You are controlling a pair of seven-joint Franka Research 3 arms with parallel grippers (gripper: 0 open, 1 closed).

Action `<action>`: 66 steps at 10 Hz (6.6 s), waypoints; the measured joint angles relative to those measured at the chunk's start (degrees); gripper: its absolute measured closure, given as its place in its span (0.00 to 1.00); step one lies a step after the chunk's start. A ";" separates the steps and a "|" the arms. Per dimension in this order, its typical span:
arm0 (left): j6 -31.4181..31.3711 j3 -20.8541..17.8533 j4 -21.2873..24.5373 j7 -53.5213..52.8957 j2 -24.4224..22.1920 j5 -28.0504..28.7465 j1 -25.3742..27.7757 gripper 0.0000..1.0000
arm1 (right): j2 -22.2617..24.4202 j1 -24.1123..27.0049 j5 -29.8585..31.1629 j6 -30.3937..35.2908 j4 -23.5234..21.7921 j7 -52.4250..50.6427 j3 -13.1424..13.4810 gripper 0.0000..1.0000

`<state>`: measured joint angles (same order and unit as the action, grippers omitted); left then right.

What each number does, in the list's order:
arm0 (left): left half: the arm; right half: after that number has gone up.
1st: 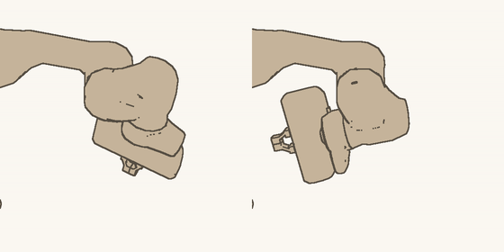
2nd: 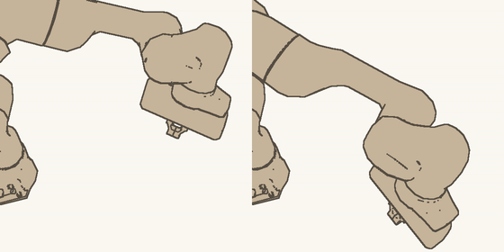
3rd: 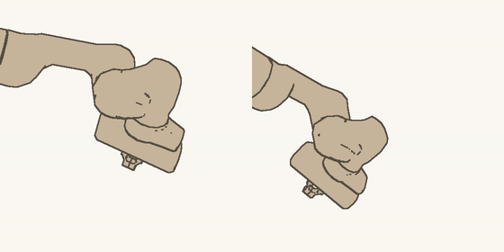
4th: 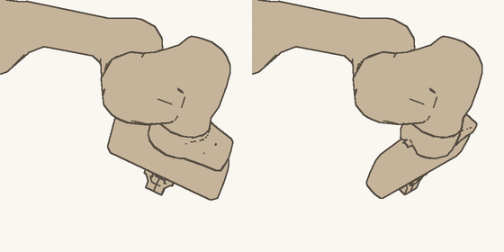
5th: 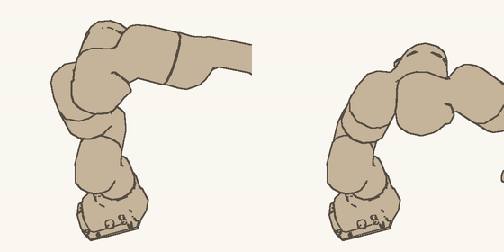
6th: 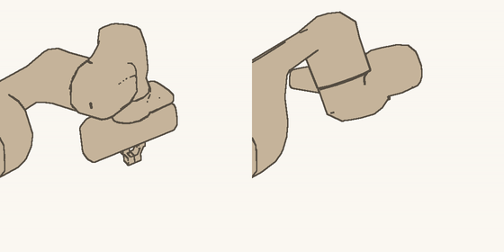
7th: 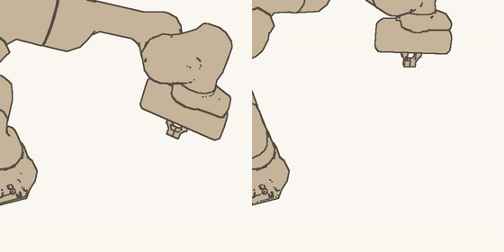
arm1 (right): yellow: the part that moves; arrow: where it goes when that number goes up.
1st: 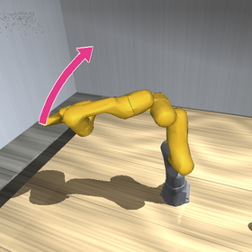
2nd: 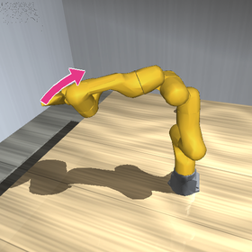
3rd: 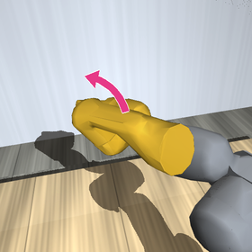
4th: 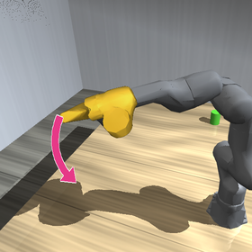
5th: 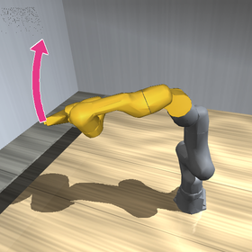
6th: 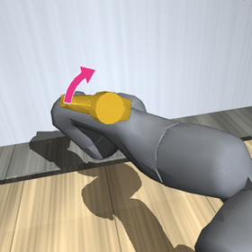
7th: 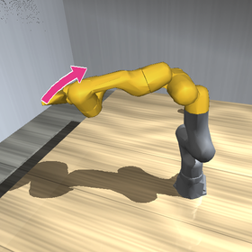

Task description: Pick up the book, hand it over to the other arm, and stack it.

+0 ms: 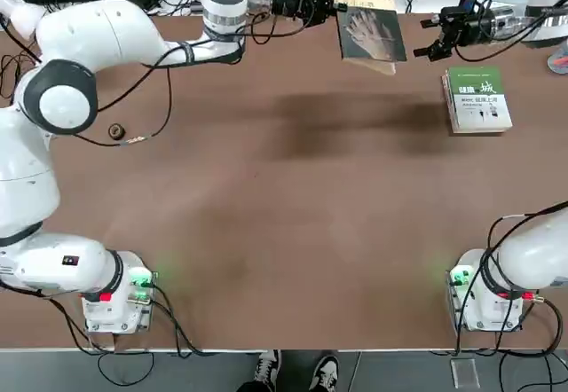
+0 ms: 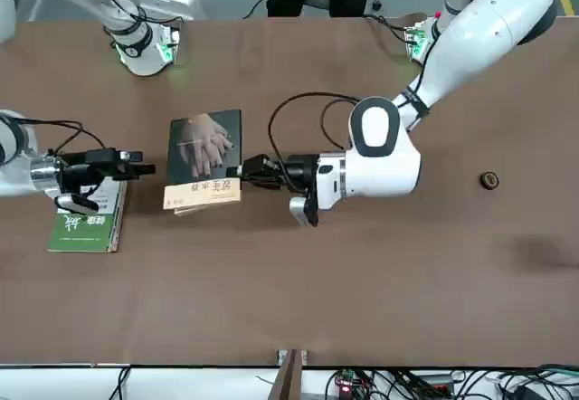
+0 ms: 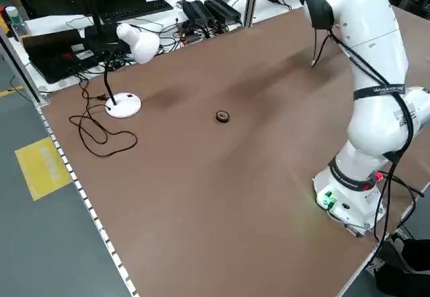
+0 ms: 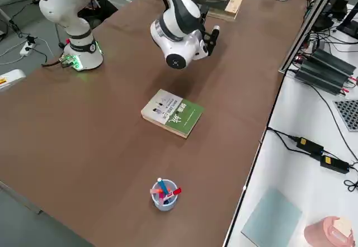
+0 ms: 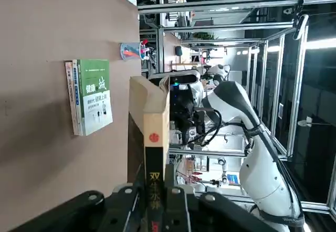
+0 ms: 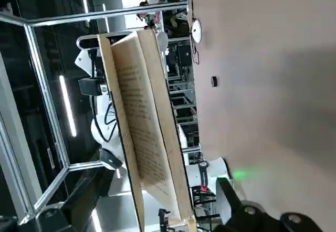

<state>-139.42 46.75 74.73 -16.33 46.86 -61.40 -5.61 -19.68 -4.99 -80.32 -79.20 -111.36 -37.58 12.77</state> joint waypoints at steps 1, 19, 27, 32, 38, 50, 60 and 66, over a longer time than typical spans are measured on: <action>-0.01 -0.02 0.00 -0.29 0.03 0.00 -0.01 0.99 | 0.00 -0.13 0.05 0.19 -0.08 -0.11 0.00 0.00; -2.12 -0.77 -0.02 -1.51 0.67 0.00 -1.50 0.99 | -0.13 -4.11 -3.42 0.08 -3.26 -3.90 0.01 0.00; -2.12 -0.77 -0.79 -1.97 1.34 0.00 -1.88 0.99 | -0.43 -4.47 -3.42 -1.38 -3.76 -5.62 0.02 0.00; -2.59 -0.77 -0.90 -2.00 1.38 0.00 -2.05 0.99 | -0.44 -6.14 -3.46 -2.97 -3.82 -5.69 -0.14 0.00; -2.75 -0.77 -1.20 -2.01 1.38 0.00 -2.14 0.99 | -0.49 -6.79 -7.58 -4.03 -4.59 -5.45 -2.62 0.00; -3.37 -1.41 -1.20 -2.08 1.57 0.00 -2.53 0.87 | -0.50 -6.31 -9.99 -1.59 -6.96 -4.58 -2.42 0.84; -4.39 -1.63 -2.56 -2.08 1.51 -0.20 -2.59 0.30 | -0.54 -5.76 -8.11 2.14 -8.14 -2.82 2.82 0.84; -4.16 -6.92 -2.77 4.04 -0.79 19.53 -1.19 0.31 | -0.53 0.62 1.19 4.27 -5.31 -2.35 4.76 0.84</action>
<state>-143.58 39.83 71.95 -12.29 46.07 -41.87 -6.81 -20.22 -4.38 -79.12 -74.93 -116.67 -39.93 17.53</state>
